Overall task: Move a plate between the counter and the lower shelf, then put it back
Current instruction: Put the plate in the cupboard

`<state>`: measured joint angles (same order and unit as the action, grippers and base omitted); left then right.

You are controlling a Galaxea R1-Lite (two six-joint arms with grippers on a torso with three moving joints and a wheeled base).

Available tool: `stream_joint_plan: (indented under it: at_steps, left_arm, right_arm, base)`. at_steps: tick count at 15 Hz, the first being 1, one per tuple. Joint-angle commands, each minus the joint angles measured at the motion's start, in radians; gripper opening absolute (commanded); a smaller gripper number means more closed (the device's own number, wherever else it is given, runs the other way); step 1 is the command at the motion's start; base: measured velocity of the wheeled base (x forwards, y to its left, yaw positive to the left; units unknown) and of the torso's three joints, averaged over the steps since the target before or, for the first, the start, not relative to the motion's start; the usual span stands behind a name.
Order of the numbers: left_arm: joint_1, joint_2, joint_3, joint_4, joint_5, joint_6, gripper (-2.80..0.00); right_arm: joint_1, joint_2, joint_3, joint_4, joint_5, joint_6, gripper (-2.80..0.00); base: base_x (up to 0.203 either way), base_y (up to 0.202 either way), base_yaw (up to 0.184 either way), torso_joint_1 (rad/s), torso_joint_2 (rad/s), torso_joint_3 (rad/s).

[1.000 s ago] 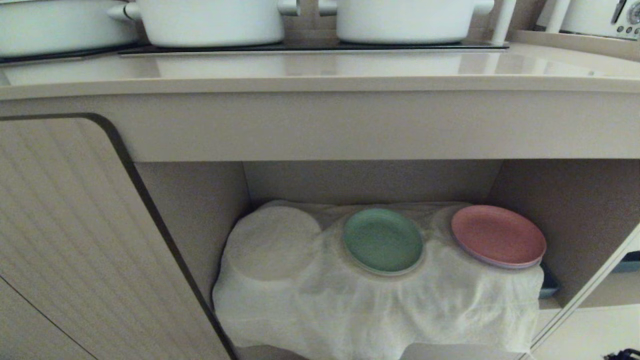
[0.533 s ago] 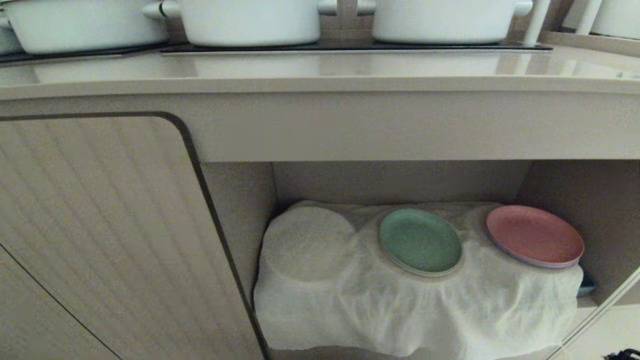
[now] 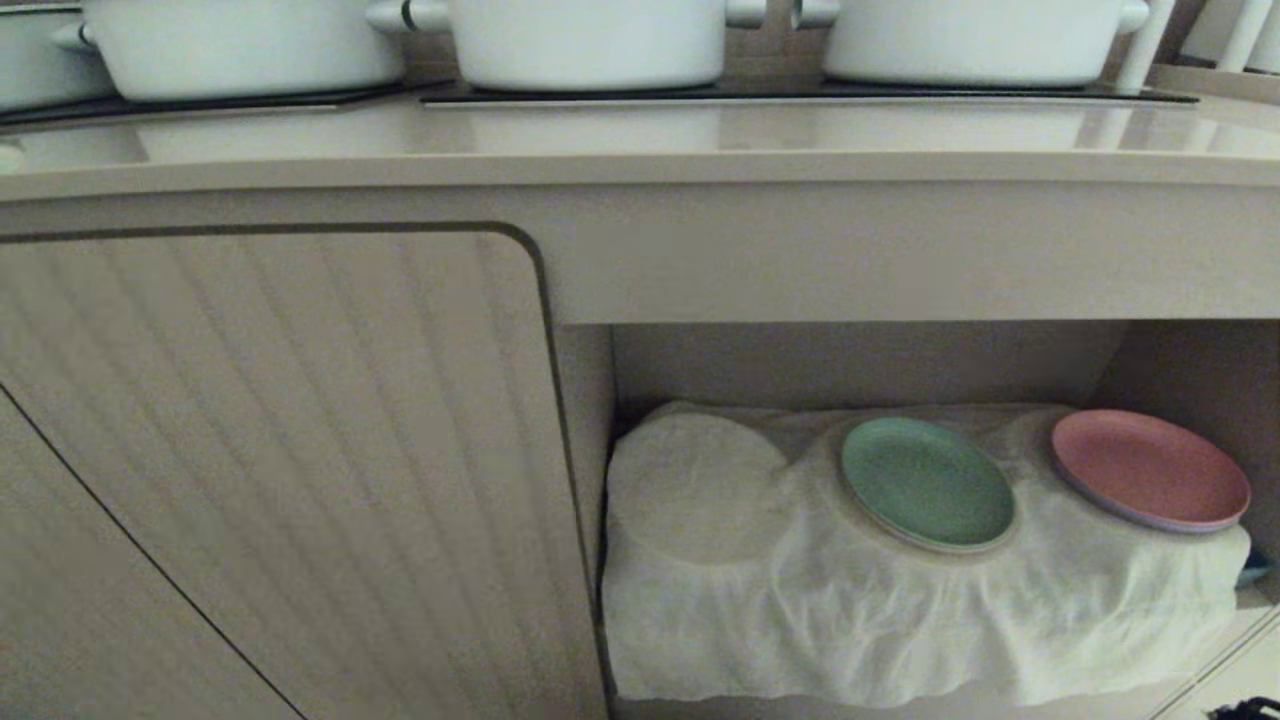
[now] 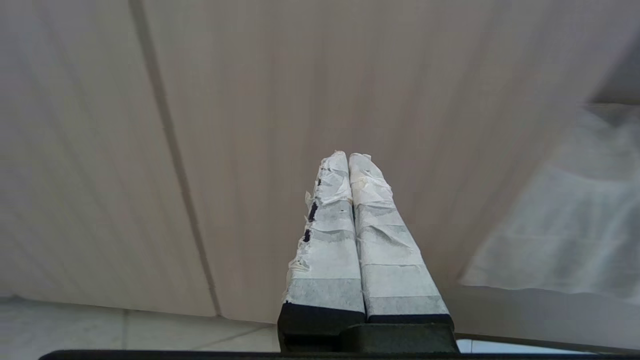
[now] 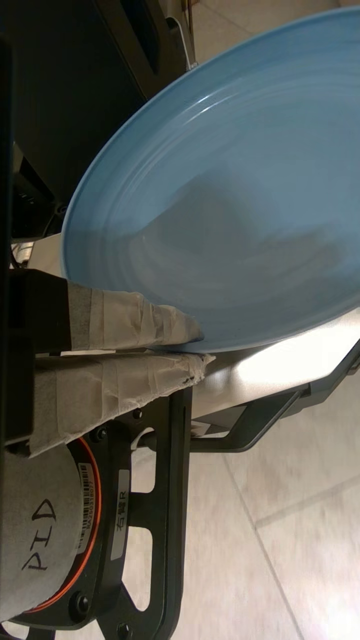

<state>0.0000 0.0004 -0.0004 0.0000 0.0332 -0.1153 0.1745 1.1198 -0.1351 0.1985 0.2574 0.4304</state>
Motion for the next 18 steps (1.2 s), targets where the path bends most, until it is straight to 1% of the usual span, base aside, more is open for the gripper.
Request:
stream_joint_plan:
  at_steps: [1,3,18]
  left_arm:
    - [0.0,0.0,-0.001,0.0,0.001,-0.001,-2.8]
    - [0.0,0.0,0.0,0.002,0.001,-0.001,-2.8]
    - [0.0,0.0,0.0,0.0,0.001,-0.001,-2.8]
  right_arm:
    - [0.0,0.002,0.0,0.001,0.002,0.002,-2.8]
    - [0.0,0.002,0.0,0.001,0.002,0.002,-2.8]
    - [0.0,0.0,-0.001,0.002,0.017,0.001,-2.8]
  base:
    - [0.0,0.183,-0.002,0.003,0.0,0.006]
    - [0.0,0.105,0.0,-0.001,0.0,0.004]
    - [0.0,0.0,0.0,0.0,0.0,0.0]
